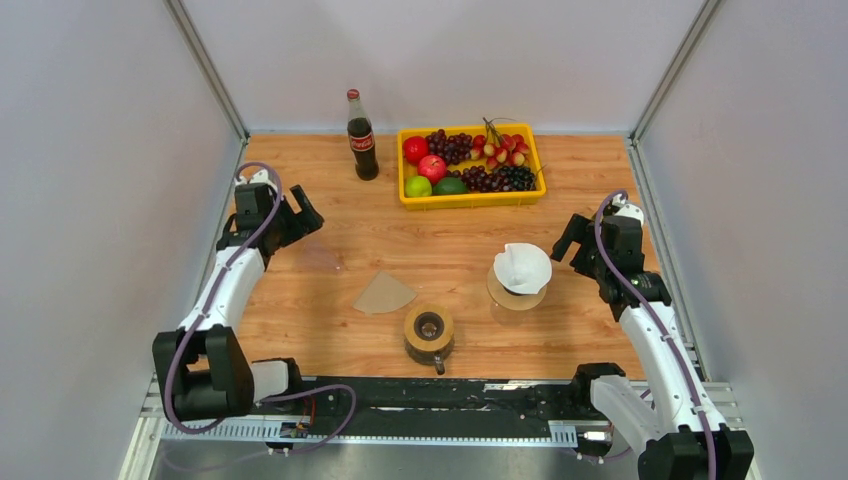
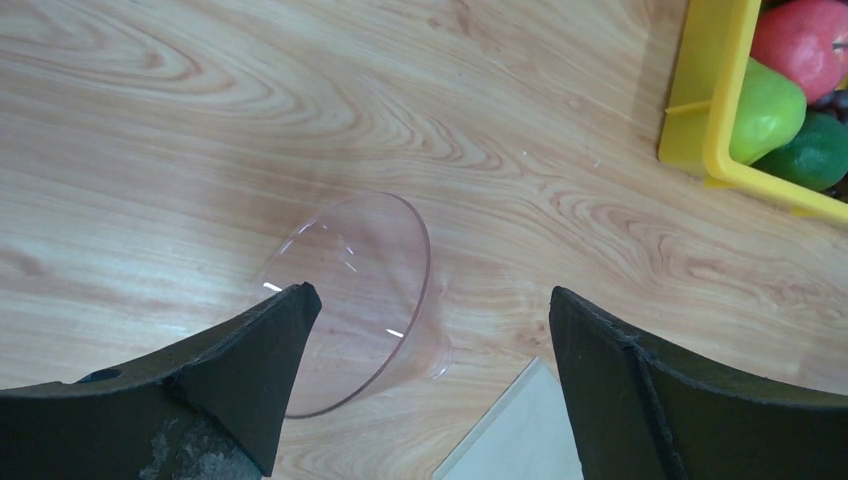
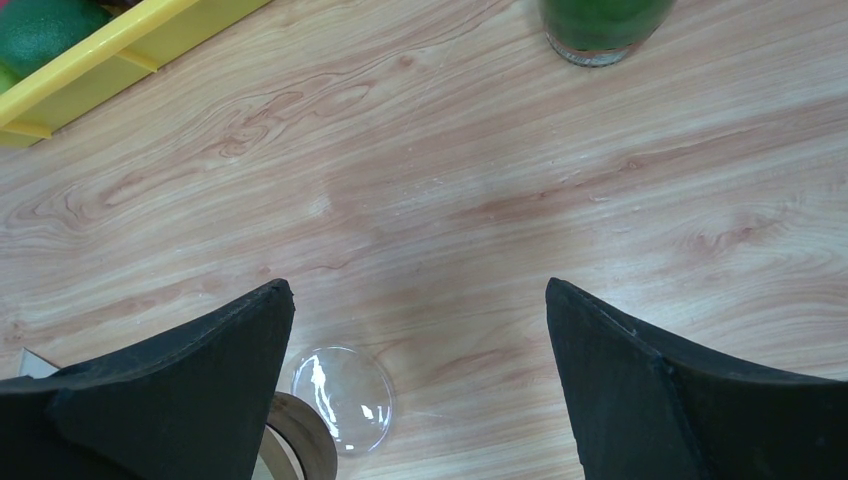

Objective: Place the coffee filter in the dripper

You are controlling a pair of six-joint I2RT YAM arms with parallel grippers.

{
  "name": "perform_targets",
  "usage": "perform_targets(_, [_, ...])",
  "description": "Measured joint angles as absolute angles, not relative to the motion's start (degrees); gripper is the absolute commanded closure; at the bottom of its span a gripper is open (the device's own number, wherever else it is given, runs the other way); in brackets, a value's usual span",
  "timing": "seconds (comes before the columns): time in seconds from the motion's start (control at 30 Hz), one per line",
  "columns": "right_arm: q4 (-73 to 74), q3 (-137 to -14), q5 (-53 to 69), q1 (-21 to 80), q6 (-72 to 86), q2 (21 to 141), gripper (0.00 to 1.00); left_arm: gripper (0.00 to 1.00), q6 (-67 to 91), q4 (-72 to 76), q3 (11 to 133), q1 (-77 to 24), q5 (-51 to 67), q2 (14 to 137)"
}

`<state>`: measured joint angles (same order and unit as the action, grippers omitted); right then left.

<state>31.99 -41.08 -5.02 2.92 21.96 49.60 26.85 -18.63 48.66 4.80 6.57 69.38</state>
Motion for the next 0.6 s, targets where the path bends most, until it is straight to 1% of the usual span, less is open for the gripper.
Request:
perform_targets(0.1, [31.97,-41.08,-4.91,2.92,21.96,49.63,0.00,0.12,26.89,-16.86,47.90,5.58,9.96,72.31])
perform_targets(0.13, [31.97,-41.08,-4.84,2.92,21.93,49.60,0.00,0.18,27.09,-16.40,46.74,5.89,12.03,74.59])
perform_targets(0.17, [31.97,-41.08,-4.84,2.92,21.93,49.60,0.00,0.20,27.11,-16.40,46.68,5.89,12.12,74.67])
perform_targets(0.27, [31.94,-41.08,-4.84,2.92,21.93,49.60,0.00,0.25,27.57,-15.81,45.84,5.98,14.15,76.18])
perform_targets(0.3, [31.97,-41.08,-4.82,2.92,21.93,49.60,0.00,0.31,27.59,-15.38,45.54,6.00,14.74,76.69])
perform_targets(0.33, [31.94,-41.08,-4.82,2.92,21.93,49.60,0.00,0.34,27.70,-15.05,45.21,6.02,15.16,77.03])
perform_targets(0.37, [31.94,-41.08,-4.80,2.92,21.93,49.60,0.00,0.40,27.68,-14.72,44.82,6.02,15.51,77.21])
perform_targets(0.4, [31.94,-41.08,-4.80,2.92,21.93,49.60,0.00,0.42,27.83,-14.52,44.60,6.04,15.73,77.25])
perform_targets(0.43, [31.94,-41.08,-4.78,2.92,21.93,49.60,0.00,0.48,27.90,-14.26,44.25,6.09,16.14,77.28])
perform_targets(0.6, [31.94,-41.08,-4.40,2.92,21.93,49.60,0.00,0.60,27.94,-13.82,43.13,6.09,17.37,77.28])
